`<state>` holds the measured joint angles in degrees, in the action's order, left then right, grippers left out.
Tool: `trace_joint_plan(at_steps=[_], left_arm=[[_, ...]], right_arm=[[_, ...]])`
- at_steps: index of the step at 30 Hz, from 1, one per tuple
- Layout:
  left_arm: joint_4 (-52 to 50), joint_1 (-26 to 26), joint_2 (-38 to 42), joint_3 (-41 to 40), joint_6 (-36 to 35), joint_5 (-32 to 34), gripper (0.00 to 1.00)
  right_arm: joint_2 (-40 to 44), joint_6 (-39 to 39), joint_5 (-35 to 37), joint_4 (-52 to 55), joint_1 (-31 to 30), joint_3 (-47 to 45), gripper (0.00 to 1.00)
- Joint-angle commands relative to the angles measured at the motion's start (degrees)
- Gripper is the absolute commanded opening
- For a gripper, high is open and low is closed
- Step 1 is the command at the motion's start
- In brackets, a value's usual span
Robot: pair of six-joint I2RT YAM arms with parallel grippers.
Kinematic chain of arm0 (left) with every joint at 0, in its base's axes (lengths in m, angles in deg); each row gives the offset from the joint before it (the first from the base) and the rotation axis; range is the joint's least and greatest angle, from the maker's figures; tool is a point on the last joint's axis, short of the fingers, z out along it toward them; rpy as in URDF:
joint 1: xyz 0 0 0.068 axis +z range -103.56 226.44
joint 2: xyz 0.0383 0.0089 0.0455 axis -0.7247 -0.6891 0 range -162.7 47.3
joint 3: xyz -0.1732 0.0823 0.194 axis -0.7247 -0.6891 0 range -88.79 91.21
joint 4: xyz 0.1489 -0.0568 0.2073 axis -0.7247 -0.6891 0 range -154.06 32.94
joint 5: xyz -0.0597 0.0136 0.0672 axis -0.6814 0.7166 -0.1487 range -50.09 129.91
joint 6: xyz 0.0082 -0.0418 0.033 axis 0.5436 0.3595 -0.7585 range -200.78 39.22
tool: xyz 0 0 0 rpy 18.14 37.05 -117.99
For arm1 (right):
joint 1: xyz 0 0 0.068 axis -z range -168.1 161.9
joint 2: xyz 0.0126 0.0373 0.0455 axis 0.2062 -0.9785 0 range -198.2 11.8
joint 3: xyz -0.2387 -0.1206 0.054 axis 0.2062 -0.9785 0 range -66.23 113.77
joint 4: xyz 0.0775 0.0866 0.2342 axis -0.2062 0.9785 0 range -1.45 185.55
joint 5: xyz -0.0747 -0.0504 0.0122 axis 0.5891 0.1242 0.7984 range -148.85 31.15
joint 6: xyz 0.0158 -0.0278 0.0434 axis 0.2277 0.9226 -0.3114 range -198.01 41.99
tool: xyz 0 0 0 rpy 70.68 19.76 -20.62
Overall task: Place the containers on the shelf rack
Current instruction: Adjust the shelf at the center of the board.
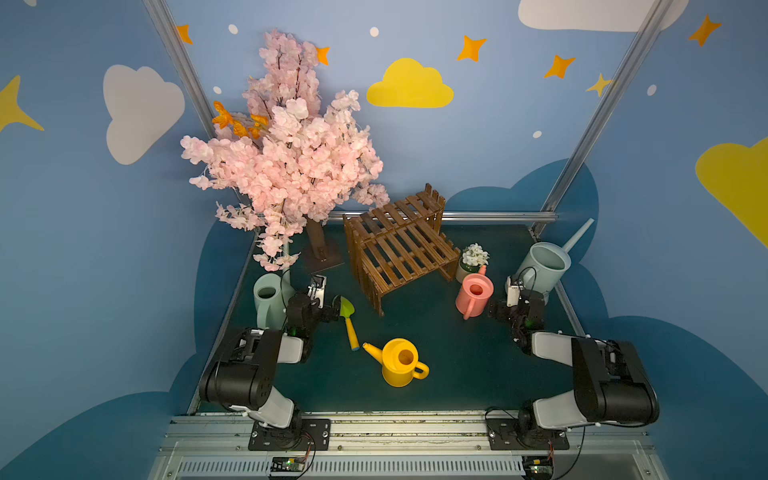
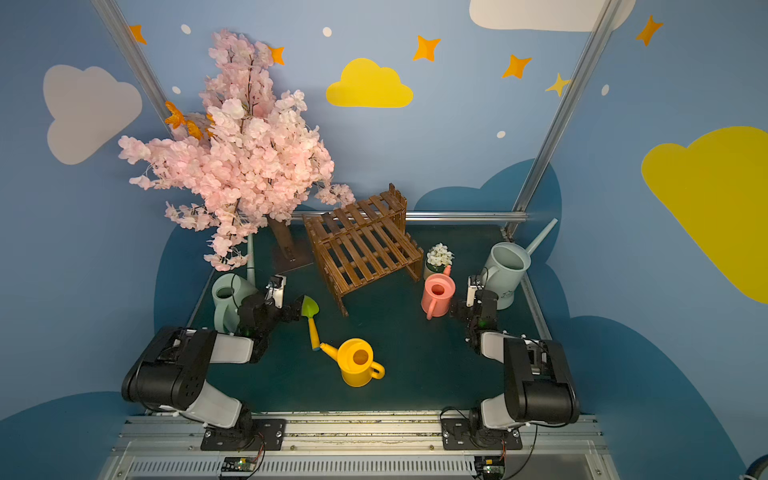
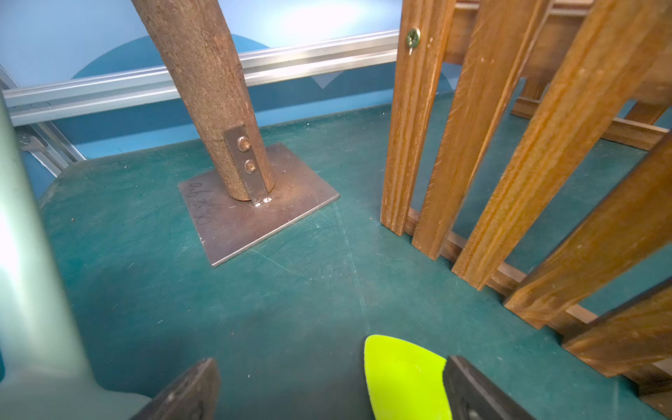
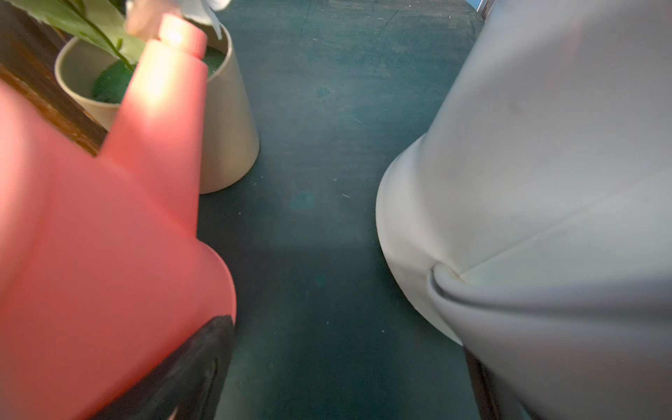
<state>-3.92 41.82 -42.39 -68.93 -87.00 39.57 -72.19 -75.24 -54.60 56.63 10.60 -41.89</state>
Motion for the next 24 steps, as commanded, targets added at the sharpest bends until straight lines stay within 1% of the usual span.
trace_joint_plan(at_steps=[1, 13, 15, 17, 19, 24], left_arm=[[1.4, -0.1, -0.6, 1.0, -0.6, -0.6, 1.00], [1.6, -0.1, -0.5, 0.8, -0.6, -0.8, 1.00], [4.5, -0.3, -0.2, -0.9, -1.4, -1.5, 1.00], [9.2, -0.4, 1.5, -3.7, -1.3, -1.3, 1.00], [11.5, -0.6, 4.5, -6.6, -1.4, -1.1, 1.00], [9.2, -2.4, 13.9, -9.7, -3.1, 0.5, 1.00]], right_arm=[[-0.3, -0.5, -0.4, -3.7, -0.4, 1.9, 0.98], [-0.3, -0.6, -0.6, -3.7, -0.2, 1.9, 0.98], [0.5, -0.6, -0.1, -3.9, -0.4, 1.4, 0.98], [2.0, -0.7, 0.4, -4.9, -0.4, 0.0, 0.98], [4.4, -1.0, 1.3, -5.6, -0.5, -1.4, 0.98], [12.2, -2.4, 2.5, 0.0, -0.5, -2.5, 0.98]])
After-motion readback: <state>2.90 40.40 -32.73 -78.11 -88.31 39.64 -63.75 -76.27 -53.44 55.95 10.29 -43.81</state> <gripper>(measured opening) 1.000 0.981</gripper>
